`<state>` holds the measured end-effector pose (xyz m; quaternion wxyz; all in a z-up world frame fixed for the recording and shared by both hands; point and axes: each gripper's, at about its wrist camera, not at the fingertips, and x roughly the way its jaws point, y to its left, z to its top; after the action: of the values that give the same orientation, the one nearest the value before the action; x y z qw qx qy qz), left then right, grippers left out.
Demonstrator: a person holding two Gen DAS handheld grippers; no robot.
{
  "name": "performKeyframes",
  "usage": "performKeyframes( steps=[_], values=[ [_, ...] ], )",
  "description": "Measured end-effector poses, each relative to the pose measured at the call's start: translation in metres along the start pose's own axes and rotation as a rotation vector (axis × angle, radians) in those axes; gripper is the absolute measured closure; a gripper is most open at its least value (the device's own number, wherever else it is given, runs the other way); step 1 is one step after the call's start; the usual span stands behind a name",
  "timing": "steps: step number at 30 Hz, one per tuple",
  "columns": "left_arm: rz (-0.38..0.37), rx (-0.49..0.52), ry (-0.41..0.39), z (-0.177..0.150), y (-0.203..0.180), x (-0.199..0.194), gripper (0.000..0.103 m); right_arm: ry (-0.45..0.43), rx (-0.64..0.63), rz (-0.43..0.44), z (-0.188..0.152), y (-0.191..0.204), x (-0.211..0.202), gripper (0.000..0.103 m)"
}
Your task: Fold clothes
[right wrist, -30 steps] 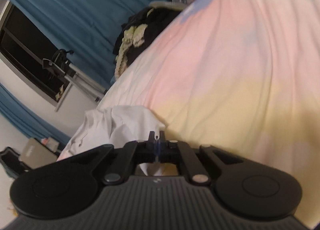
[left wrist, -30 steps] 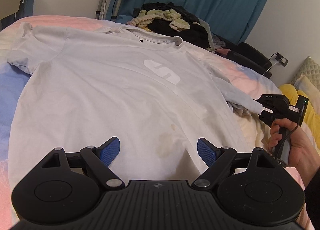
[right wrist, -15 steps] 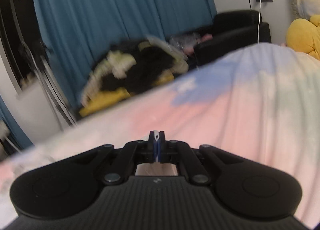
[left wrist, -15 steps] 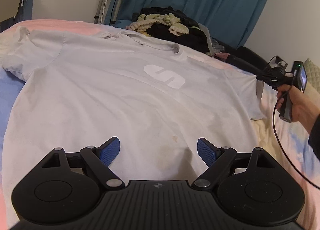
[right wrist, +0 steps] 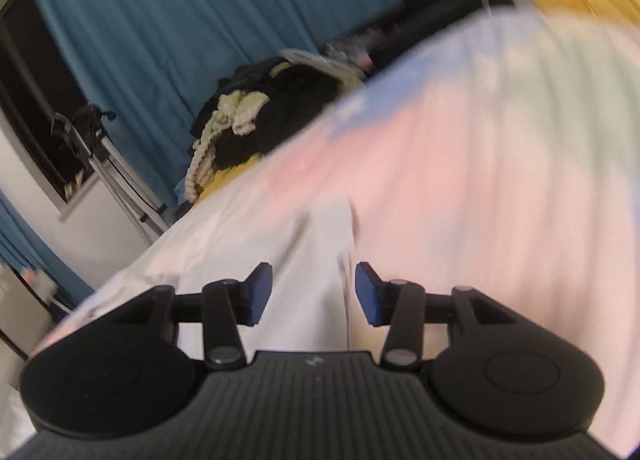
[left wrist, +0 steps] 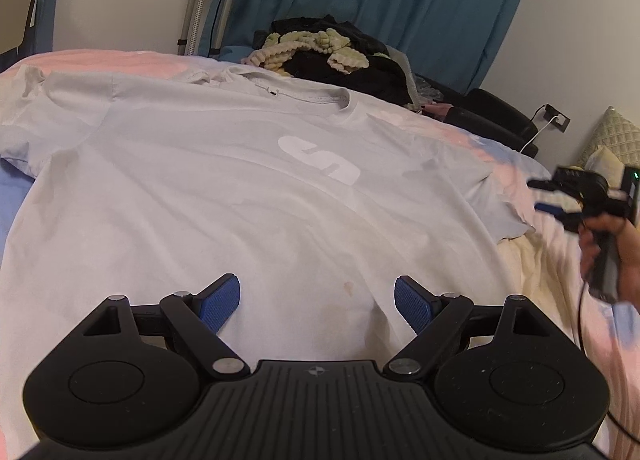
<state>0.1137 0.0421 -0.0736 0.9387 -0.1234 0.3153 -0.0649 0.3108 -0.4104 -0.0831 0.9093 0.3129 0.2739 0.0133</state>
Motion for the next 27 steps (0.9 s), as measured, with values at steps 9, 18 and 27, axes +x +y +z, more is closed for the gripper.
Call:
performKeyframes(
  steps=[9,18,27],
  values=[
    [0.003,-0.026,-0.028,0.000,-0.002,-0.026,0.016,0.148,0.148,0.105,-0.046,-0.008,-0.036,0.063],
    [0.052,0.007,-0.011,-0.001,-0.008,-0.015,0.016,0.038,0.104,0.128,-0.032,-0.003,-0.017,0.100],
    [0.069,0.016,-0.011,-0.001,-0.004,-0.009,0.016,-0.040,0.064,0.048,-0.009,-0.013,0.001,0.100]
  ],
)
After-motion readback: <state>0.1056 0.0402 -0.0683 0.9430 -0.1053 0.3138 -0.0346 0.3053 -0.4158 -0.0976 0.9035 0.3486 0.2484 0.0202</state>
